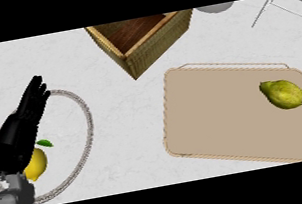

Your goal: Pick the croissant from the tray and place it in the tiered shelf

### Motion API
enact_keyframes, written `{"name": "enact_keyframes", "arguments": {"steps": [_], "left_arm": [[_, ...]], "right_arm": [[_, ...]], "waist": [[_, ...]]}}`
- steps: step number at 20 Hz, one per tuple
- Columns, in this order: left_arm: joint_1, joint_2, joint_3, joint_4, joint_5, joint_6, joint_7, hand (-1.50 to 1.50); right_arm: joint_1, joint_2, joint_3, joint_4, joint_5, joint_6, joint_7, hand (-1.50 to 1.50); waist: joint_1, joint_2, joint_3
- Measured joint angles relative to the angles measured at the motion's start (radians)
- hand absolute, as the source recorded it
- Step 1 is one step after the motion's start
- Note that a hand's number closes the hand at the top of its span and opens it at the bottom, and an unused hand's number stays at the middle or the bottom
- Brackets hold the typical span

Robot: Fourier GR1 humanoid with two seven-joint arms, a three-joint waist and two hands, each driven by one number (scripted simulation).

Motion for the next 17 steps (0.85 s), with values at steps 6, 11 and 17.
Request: {"name": "enact_keyframes", "arguments": {"steps": [6,11,17], "left_arm": [[0.008,-0.007,-0.007,-0.008,-0.008,0.006,0.002,0.0],[0.025,-0.011,-0.003,-0.006,-0.016,0.015,-0.002,0.0],[0.062,-0.003,0.022,-0.016,-0.007,0.017,-0.001,0.0]], "right_arm": [[-0.086,0.002,-0.026,-0.111,-0.014,-0.082,0.073,-1.5],[-0.142,-0.021,-0.085,-0.231,-0.052,-0.119,0.104,-1.5],[-0.14,-0.027,-0.151,-0.42,-0.115,-0.095,0.121,-1.5]], "waist": [[-0.007,-0.007,-0.001],[-0.031,-0.018,-0.001],[-0.066,-0.034,-0.001]]}}
